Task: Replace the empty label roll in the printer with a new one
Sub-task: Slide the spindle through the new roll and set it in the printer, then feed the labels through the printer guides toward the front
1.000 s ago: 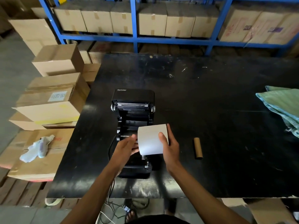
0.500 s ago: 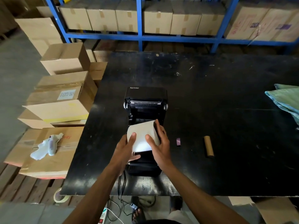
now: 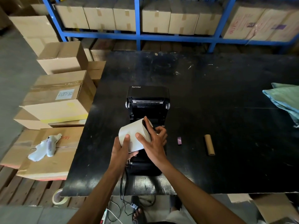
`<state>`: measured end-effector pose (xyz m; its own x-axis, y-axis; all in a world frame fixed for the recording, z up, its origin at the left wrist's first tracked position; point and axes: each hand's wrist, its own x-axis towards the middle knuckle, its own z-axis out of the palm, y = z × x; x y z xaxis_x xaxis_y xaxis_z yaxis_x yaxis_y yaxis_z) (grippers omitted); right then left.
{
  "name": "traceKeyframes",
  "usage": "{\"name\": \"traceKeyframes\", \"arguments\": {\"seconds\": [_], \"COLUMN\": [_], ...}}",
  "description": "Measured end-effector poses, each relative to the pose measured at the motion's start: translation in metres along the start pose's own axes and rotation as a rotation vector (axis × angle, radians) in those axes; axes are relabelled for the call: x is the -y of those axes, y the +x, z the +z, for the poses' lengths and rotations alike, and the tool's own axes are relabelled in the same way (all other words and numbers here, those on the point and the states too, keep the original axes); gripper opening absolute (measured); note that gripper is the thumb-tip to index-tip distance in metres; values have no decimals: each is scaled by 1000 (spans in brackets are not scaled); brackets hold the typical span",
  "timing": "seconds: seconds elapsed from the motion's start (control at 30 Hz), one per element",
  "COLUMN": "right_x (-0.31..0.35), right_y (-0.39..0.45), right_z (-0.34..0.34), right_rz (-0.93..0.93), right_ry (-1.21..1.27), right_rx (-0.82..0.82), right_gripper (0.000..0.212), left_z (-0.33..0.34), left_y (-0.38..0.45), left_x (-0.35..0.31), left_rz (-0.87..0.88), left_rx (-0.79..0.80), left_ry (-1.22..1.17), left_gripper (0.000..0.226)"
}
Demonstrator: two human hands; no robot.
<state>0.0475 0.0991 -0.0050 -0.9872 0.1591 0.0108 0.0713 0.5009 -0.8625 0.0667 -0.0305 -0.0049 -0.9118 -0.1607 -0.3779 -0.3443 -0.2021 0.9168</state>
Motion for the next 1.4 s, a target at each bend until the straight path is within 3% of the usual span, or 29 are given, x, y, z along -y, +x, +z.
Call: {"name": "traceKeyframes", "arguments": {"seconds": [0.23, 0.37, 0.73, 1.1, 1.4], "right_x": [-4, -14, -37, -60, -66], "right_y": [4, 2, -6, 9, 14], "right_z": [1, -1, -6, -17, -11], "right_rz": [20, 56, 135, 203, 203], "right_ry": [-107, -5, 183, 258, 216], "right_rx": [80, 90, -47, -25, -16], "right_gripper": [64, 66, 66, 73, 66], "left_z": [3, 6, 23, 54, 56], "left_y": [1, 6, 11, 18, 25], "left_x": [4, 5, 11, 12, 18], "left_rz": [40, 87, 217, 217, 173], "left_rx": [-47, -55, -82, -104, -151], "left_ry": [42, 139, 400, 397, 366], "left_gripper": [22, 35, 41, 47, 48]}}
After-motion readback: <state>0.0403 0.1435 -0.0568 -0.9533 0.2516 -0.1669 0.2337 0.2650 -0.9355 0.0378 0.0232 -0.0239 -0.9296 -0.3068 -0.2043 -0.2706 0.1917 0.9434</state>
